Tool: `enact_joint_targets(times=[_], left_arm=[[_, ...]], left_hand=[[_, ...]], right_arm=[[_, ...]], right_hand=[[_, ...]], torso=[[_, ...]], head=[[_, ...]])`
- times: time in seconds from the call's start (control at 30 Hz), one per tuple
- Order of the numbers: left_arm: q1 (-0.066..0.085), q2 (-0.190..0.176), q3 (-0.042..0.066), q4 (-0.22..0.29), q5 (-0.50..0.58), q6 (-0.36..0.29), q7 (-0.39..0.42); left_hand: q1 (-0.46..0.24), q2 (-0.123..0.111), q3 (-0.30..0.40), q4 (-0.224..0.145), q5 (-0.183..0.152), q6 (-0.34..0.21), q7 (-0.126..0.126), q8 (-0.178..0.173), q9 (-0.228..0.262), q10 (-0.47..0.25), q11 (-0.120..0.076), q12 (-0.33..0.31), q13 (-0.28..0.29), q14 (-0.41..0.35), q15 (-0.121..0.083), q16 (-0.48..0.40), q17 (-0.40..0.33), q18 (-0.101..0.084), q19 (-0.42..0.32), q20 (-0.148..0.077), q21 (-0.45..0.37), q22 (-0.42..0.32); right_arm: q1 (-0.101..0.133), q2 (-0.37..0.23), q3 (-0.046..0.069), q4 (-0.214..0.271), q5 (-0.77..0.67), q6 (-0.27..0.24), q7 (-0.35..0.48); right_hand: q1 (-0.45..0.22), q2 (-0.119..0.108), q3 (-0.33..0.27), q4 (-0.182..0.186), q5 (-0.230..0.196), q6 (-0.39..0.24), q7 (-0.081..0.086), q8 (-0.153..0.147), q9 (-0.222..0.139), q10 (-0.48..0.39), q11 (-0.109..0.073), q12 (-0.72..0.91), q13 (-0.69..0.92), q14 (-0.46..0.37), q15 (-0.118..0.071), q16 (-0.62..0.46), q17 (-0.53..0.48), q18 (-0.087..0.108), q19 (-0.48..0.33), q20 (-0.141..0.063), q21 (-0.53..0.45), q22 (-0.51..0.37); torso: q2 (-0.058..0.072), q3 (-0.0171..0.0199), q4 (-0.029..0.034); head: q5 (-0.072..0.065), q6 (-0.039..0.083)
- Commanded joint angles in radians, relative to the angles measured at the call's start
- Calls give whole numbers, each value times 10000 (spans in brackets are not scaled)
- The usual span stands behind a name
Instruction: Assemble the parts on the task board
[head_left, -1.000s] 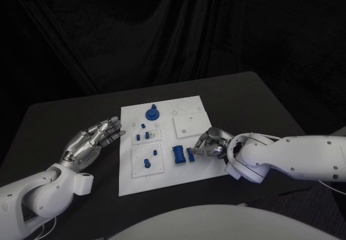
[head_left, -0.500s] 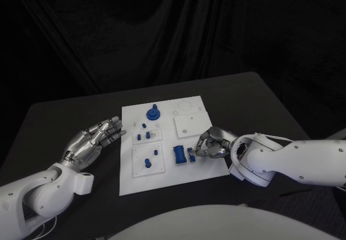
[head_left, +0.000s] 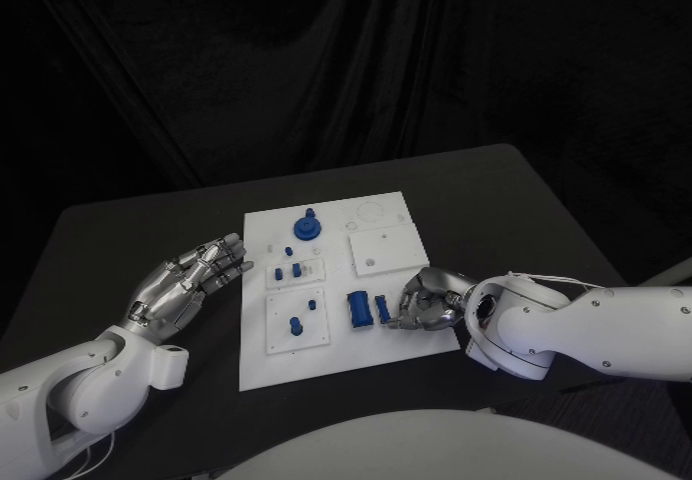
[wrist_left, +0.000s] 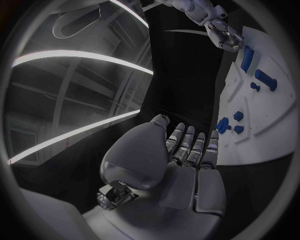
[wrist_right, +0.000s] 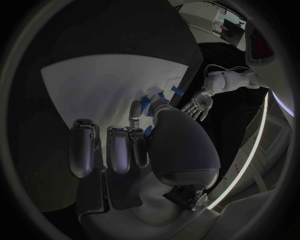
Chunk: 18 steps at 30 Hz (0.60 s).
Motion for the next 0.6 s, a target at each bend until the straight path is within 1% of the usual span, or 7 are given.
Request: enact_joint_targets(times=[0.03,0.13,0.37,0.47,0.6], left_arm=[[-27,14,7,1,-11,161,582],[-33,12,7,-4,-11,166,555],[-50,27,7,-37,-11,181,497],[-56,29,7,-50,-11,184,476],[-65,27,7,-58,-11,185,460]], left_hand=[[107,-11,71,-15,29,-14,533,-50,-2,-9,62,40,11,26,25,46,9,-37,50,11,60,6],[107,-11,71,-15,29,-14,533,-50,-2,-9,62,40,11,26,25,46,9,-37,50,11,60,6],[106,-14,78,-15,29,-14,542,-51,-2,-8,68,36,11,31,32,55,10,-45,56,10,62,4],[106,-15,81,-15,29,-9,544,-50,-1,-6,71,42,11,31,34,55,10,-48,57,10,62,3],[106,-15,81,-15,29,-9,544,-50,-1,-6,71,42,11,31,34,55,10,-48,57,10,62,3]], right_arm=[[-35,-4,2,-18,-187,215,-319],[-42,-2,2,-23,-189,120,-281],[-49,5,1,-20,-162,-54,-192],[-50,8,1,-20,-120,-76,-181],[-51,14,1,-33,-63,-117,-184]], right_hand=[[93,115,-21,-12,-82,-114,5,75,46,1069,-75,55,2634,837,-100,-63,1490,-116,350,-67,-88,2060],[117,237,26,-13,-128,-163,1,107,82,1069,-80,55,2634,835,-106,-68,1480,-116,350,-74,-90,2060],[16,329,15,3,-223,-194,7,146,119,1069,-80,55,2634,835,-108,-70,1478,-116,348,-80,-97,2059],[-181,417,-23,5,-422,-211,2,197,163,1069,-82,55,2634,835,-111,-73,1469,-112,342,-84,-116,2053],[-472,440,-113,14,-529,-188,-6,253,202,1069,-90,55,2634,832,-118,-81,1450,-112,343,-91,-119,2054]], torso=[[7,0,1],[3,0,-1],[-3,-1,1],[0,0,-1],[4,-2,7]], head=[[27,1],[28,1],[49,1],[48,1],[40,1]])
